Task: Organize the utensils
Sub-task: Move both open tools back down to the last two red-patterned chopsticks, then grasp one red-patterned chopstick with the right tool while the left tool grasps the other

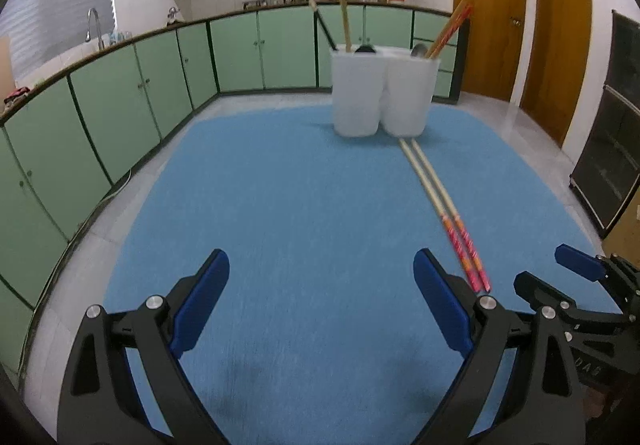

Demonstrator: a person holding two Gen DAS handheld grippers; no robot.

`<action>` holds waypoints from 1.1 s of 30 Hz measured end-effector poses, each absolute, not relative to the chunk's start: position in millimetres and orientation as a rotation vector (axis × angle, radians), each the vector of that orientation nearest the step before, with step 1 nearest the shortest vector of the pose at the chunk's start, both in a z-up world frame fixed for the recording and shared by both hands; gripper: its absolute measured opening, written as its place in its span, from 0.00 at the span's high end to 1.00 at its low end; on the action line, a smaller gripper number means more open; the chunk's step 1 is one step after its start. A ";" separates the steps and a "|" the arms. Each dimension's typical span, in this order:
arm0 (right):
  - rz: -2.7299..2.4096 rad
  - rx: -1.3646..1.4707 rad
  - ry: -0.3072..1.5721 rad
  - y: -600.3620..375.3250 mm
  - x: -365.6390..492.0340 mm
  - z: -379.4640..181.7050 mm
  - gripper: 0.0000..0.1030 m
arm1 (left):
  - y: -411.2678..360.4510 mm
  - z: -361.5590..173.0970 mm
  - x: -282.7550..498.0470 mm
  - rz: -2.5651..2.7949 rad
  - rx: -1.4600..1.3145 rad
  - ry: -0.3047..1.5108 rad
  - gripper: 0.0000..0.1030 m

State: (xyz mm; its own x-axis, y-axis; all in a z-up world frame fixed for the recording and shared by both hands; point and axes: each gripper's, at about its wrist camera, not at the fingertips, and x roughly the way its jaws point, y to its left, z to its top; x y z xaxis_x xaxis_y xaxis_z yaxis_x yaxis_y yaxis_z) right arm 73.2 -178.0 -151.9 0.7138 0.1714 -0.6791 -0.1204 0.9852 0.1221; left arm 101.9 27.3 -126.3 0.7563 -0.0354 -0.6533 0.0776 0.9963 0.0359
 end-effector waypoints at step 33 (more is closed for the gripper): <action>0.132 0.079 0.845 -158.2 92.2 -173.5 0.95 | 33.7 -132.8 104.3 -0.101 0.012 0.747 0.12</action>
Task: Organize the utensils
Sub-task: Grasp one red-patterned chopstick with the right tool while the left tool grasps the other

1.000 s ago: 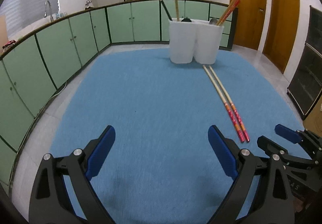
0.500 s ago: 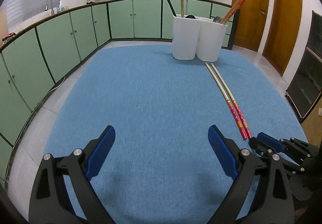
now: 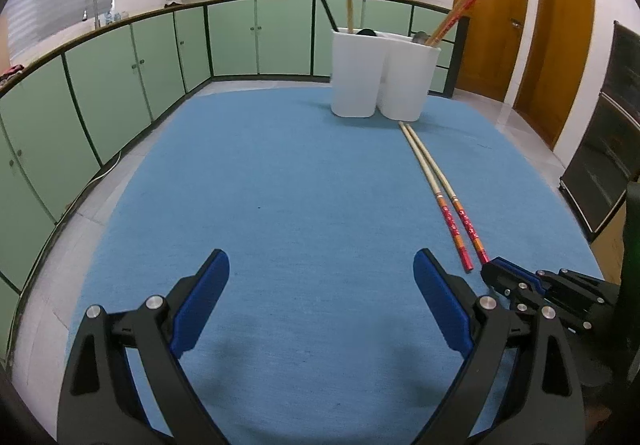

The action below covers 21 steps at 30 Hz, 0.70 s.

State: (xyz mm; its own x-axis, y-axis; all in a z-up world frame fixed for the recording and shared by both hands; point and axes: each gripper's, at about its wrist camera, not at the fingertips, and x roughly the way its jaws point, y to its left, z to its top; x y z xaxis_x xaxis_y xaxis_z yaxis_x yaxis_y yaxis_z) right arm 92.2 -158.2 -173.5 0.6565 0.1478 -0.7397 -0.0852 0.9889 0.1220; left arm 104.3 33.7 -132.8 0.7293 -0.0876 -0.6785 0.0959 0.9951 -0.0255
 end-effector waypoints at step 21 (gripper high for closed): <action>0.056 0.152 0.827 -228.5 76.7 -176.8 0.95 | -54.9 -165.2 118.9 -0.214 0.031 0.841 0.34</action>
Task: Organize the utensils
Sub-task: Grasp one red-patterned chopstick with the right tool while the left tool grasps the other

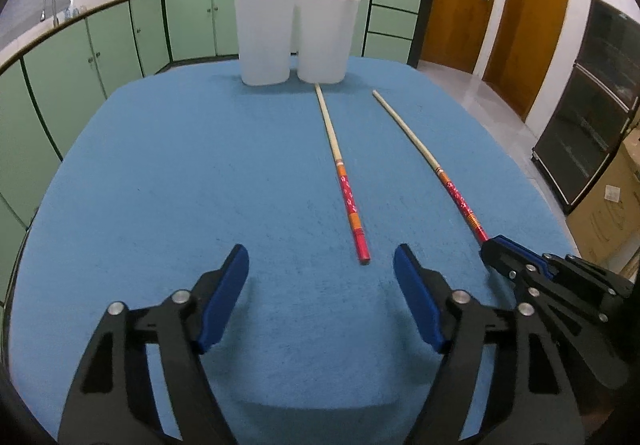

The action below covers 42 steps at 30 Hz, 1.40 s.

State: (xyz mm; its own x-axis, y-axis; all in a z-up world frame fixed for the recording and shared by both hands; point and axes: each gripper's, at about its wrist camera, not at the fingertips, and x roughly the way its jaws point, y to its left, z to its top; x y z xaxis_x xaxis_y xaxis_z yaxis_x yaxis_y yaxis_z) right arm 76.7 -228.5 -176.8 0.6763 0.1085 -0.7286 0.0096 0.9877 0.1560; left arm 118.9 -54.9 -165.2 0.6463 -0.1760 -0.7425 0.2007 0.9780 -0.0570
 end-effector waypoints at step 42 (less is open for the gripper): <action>0.124 0.113 0.714 -243.8 57.1 -118.6 0.95 | -53.8 -116.6 110.9 -0.192 0.085 0.763 0.95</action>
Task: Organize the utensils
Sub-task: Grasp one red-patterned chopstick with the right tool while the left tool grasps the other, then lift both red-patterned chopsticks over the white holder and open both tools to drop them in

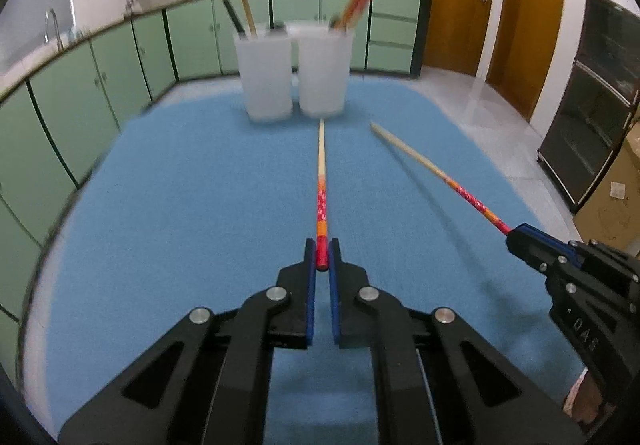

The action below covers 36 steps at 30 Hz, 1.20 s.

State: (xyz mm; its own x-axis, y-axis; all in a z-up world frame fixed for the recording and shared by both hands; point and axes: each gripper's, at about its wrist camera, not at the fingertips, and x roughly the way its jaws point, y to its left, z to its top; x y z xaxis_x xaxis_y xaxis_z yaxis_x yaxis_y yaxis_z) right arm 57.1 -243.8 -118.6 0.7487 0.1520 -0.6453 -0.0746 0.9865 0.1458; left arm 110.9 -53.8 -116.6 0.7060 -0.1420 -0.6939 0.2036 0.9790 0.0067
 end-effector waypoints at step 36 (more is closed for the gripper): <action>0.290 0.127 0.476 -240.6 135.0 55.4 0.95 | -6.1 65.6 153.0 -0.251 -0.030 0.477 0.95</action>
